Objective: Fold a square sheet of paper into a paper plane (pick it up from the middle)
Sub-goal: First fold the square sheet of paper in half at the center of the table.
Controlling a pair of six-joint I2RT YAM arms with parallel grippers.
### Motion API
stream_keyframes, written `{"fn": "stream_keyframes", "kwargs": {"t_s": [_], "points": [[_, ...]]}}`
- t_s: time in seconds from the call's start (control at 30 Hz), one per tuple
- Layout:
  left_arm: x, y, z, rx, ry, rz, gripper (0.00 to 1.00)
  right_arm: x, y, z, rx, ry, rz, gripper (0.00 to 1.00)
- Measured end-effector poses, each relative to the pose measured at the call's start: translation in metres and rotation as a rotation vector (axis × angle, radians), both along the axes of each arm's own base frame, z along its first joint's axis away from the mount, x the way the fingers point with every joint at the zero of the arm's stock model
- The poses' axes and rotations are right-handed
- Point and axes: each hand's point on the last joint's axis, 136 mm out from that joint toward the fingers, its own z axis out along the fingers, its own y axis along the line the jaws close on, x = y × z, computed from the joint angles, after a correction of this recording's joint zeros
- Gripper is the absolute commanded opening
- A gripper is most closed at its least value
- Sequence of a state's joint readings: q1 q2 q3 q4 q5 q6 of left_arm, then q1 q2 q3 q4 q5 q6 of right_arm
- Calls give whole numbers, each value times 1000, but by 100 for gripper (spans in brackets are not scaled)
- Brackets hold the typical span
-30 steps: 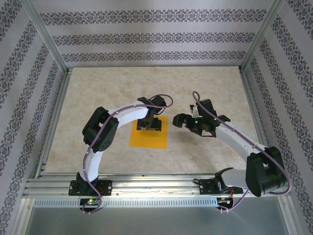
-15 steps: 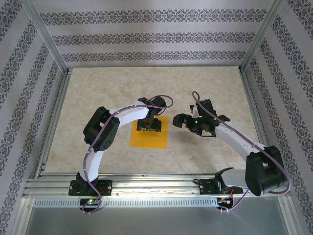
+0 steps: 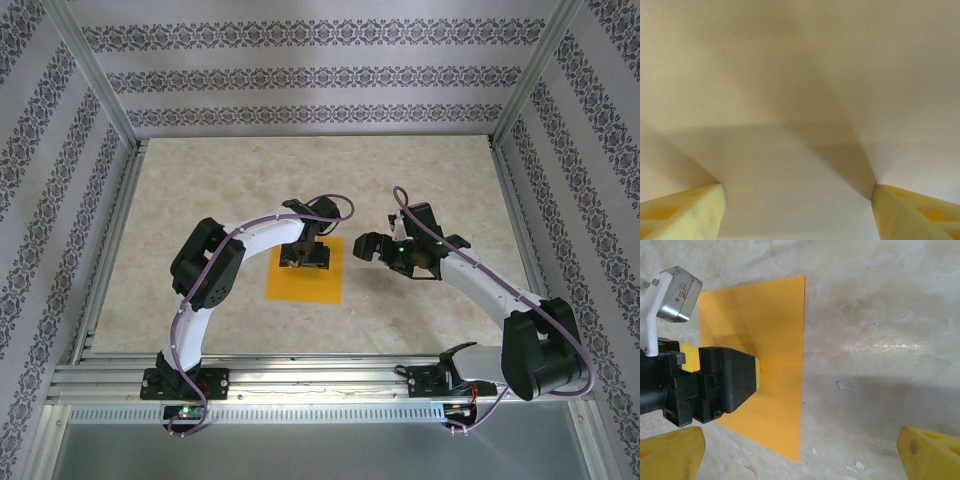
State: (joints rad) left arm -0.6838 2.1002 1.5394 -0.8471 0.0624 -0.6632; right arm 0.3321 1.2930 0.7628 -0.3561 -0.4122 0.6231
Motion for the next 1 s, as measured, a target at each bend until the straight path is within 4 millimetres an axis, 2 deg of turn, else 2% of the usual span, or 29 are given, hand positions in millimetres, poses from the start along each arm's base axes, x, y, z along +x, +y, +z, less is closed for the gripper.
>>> {"fn": "stream_keyframes", "kwargs": {"t_s": [0.8,0.97,1.0], "points": [[0,1,-1,5,0,0,74,-1,-2,0,-5,3,-7,98],[0,0,-1,4,0,-5,65,-1,-2,2,-5,-2,-13,98],[0,0,-1,3,1,-8,61,-1,-2,2,-5,-2,-15,98]]}}
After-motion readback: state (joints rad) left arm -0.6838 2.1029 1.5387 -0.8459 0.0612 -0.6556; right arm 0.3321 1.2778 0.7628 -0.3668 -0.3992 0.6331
